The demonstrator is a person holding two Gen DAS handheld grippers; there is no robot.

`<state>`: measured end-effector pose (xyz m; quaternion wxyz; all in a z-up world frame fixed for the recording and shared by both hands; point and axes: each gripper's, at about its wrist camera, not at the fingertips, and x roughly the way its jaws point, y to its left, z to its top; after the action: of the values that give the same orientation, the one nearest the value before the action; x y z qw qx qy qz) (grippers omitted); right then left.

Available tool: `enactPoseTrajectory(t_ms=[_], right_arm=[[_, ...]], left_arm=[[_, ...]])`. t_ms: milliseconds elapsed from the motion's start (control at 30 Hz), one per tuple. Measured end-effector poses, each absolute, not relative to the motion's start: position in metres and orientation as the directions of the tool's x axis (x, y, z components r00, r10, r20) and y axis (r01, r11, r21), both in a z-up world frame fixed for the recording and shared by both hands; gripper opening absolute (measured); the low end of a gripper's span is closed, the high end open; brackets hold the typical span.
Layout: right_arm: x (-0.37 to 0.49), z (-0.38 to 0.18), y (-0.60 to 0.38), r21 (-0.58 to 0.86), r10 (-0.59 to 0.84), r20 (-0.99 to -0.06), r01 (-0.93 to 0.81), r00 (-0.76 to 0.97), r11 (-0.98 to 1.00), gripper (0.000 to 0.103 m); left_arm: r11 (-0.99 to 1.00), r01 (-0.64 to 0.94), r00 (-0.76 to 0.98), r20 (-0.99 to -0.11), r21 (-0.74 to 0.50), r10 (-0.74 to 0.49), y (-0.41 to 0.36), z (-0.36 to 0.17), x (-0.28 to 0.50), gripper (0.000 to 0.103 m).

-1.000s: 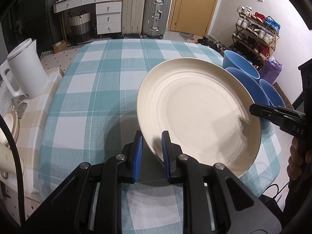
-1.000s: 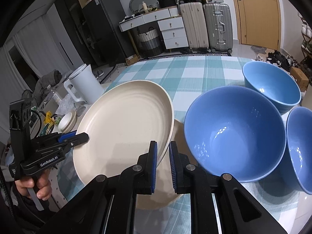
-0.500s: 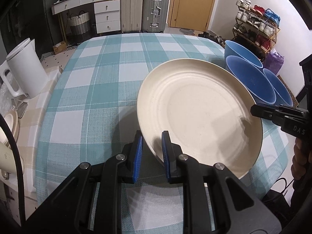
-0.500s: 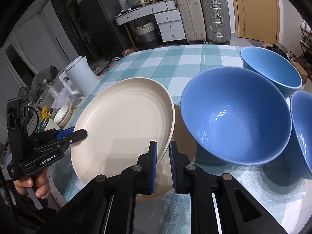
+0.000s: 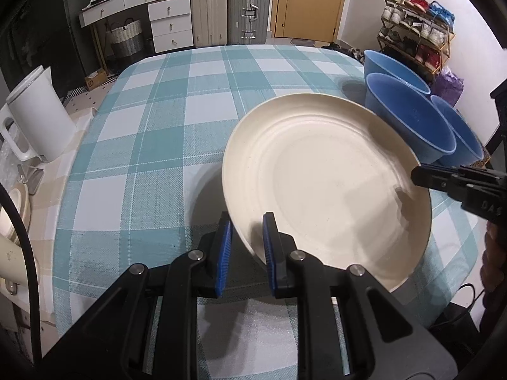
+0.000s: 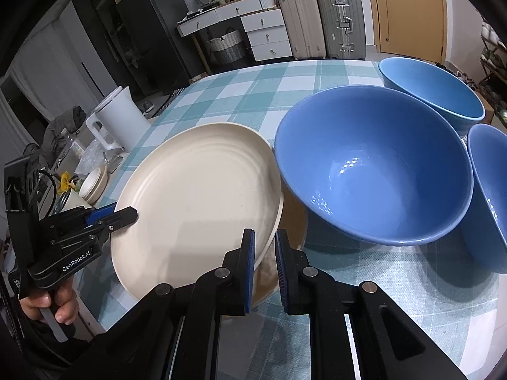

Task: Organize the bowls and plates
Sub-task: 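Lower the held cream plate onto the stacked cream plates with both grippers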

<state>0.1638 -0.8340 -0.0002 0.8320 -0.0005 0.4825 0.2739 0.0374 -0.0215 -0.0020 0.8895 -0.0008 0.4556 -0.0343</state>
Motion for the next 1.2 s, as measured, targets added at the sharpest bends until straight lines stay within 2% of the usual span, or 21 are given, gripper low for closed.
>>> enactPoseTrajectory(t_ms=[933, 1200], right_arm=[[0.162, -0.020, -0.827, 0.154, 0.361, -0.835, -0.453, 0.415, 0.878, 0.015], [0.161, -0.021, -0.825, 0.158, 0.365, -0.833, -0.455, 0.415, 0.877, 0.018]], left_arm=[[0.994, 0.081, 0.563, -0.826, 0.075, 0.017, -0.044, -0.026, 0.046, 0.017], [0.995, 0.079, 0.556, -0.831, 0.055, 0.002, -0.041, -0.026, 0.047, 0.017]])
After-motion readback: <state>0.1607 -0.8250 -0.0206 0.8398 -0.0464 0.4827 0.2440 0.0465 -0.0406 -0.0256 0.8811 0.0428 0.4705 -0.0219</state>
